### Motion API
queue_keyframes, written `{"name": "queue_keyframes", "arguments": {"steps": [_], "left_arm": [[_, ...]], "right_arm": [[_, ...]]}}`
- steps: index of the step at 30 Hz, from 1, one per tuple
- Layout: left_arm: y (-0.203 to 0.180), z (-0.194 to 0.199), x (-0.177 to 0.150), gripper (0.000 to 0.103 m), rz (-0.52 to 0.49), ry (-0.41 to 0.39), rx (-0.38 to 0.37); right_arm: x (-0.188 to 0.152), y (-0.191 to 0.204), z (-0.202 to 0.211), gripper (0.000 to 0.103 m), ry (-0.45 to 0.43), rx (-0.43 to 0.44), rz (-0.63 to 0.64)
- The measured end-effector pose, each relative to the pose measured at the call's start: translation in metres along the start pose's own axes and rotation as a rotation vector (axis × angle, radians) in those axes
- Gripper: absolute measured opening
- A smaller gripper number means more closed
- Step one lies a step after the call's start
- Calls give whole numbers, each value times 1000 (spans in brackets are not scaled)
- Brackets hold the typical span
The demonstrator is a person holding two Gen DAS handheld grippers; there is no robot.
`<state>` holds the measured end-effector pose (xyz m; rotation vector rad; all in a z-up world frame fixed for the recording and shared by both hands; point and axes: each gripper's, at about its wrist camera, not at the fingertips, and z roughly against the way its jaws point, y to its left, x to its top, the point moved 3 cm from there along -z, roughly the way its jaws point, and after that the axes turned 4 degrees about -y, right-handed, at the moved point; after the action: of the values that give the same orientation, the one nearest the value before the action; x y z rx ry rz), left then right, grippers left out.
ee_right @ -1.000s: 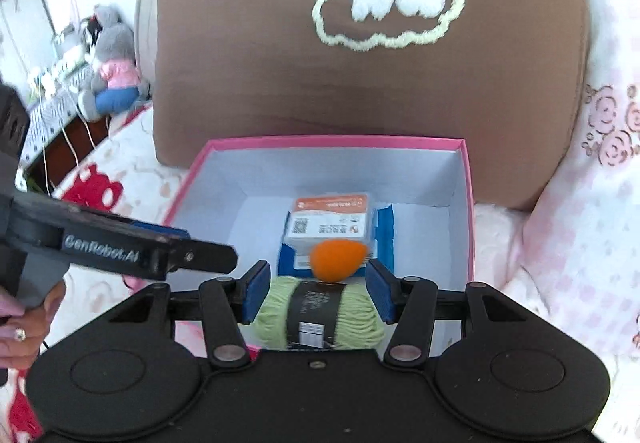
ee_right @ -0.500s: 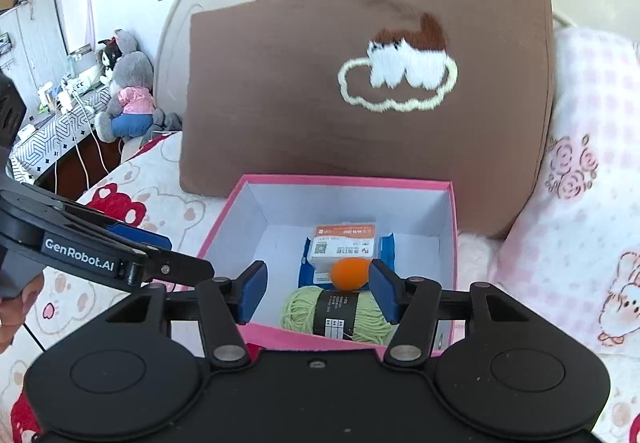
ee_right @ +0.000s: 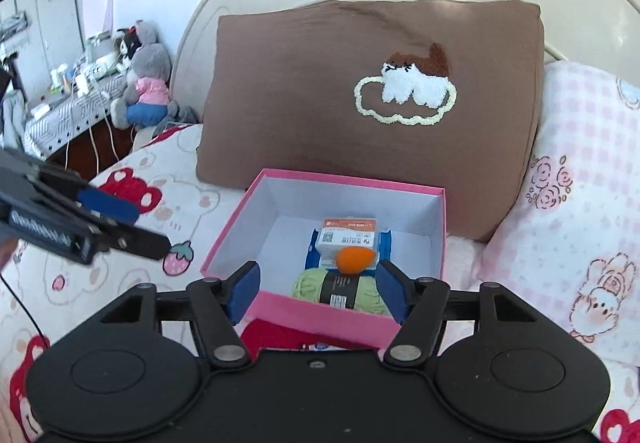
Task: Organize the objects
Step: 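Open the right tool to release the sponge and lift out of the box, then move the left tool down toward the white wet-wipes packet beside the box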
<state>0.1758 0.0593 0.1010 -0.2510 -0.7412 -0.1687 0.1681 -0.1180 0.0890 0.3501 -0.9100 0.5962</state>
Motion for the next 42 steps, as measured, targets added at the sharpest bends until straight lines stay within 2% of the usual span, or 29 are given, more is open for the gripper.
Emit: {"name": "queue_keyframes", "arguments": {"steps": [3,5,11,19,22,25,28,35,42], "left_arm": [[0,10,-3,71,-2,-7,-10],[0,17,-5,73,2,-21,-7],[-3,27,-11,75,-14,-20,-25],[-2,31,-25,79,-5,-7,-28],[-1,26,-31,89,3,12,-42],[1,22,-37,91,-5,47,-42],[4,22,-43,100,-1,49,-45],[10,7,-62,103,13,102,-67],[19,-12,-81,103,55,109,-74]], "right_arm": [[-3,5,10,75,-13,-8,13],[-5,8,16,87,-28,-19,16],[-9,20,31,95,-60,-41,55],[-18,20,40,96,-49,-67,36],[-26,20,39,96,-32,-65,20],[-34,24,38,96,-17,-29,21],[-43,28,33,96,8,-17,18],[-61,37,21,96,49,22,9],[-79,38,-1,96,86,50,6]]}}
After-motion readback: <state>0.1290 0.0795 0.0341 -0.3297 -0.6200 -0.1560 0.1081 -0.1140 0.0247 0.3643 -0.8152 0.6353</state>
